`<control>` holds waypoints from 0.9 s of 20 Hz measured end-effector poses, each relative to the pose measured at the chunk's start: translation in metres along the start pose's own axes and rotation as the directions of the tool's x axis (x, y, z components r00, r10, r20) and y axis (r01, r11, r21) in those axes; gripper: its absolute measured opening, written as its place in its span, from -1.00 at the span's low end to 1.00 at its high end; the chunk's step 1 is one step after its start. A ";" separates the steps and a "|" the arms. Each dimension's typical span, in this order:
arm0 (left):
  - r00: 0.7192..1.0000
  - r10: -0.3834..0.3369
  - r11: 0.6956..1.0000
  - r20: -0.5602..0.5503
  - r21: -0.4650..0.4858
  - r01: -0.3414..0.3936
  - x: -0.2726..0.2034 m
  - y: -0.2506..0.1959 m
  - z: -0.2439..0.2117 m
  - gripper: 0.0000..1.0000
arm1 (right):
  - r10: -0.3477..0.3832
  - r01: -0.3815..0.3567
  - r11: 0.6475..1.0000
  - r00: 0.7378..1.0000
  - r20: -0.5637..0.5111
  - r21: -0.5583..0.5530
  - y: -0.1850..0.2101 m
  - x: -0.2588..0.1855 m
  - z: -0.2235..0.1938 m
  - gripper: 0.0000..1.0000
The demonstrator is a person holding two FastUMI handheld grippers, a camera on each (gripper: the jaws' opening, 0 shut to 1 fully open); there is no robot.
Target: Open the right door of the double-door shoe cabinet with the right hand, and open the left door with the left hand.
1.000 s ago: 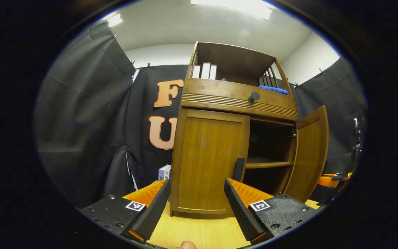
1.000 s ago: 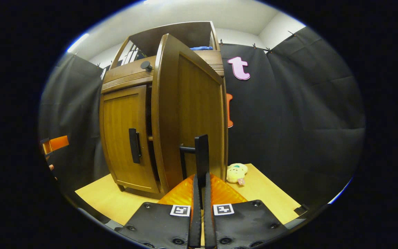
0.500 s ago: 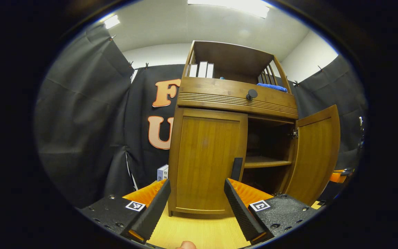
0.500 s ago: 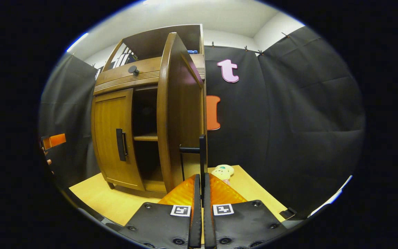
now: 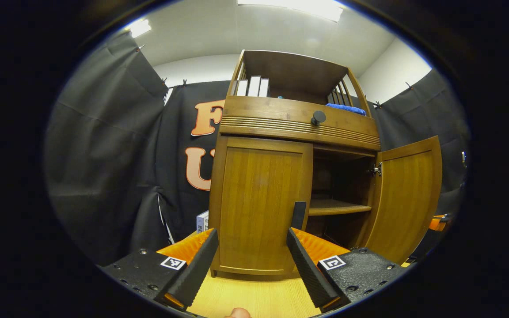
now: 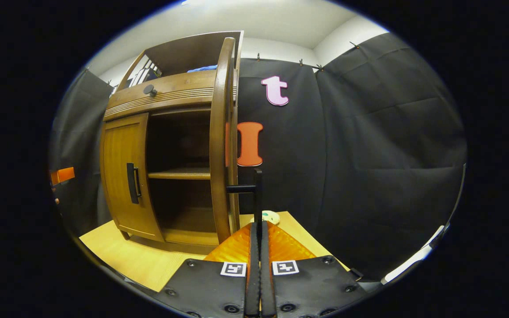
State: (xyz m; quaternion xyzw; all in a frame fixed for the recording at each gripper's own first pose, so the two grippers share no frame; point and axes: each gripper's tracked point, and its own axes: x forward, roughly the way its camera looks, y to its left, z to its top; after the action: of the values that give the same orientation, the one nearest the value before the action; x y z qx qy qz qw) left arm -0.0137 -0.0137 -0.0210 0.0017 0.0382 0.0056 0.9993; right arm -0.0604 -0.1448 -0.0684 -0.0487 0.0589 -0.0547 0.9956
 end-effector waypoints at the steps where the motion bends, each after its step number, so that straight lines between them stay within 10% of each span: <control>1: 1.000 0.004 1.000 -0.003 0.000 -0.004 0.002 0.000 -0.001 0.89 | -0.001 0.001 1.000 1.000 -0.002 0.004 -0.002 0.001 -0.002 -0.83; 18: 0.997 -0.033 0.999 -0.063 -0.019 0.032 0.065 -0.042 -0.031 0.83 | 0.005 -0.005 1.000 0.999 0.052 -0.007 -0.027 -0.027 0.013 -0.84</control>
State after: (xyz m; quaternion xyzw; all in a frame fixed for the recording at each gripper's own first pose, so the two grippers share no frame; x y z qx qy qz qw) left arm 0.0489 -0.0546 -0.0573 -0.0081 0.0700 -0.0104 0.9975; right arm -0.0886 -0.1673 -0.0493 -0.0535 0.0331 -0.0506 0.9967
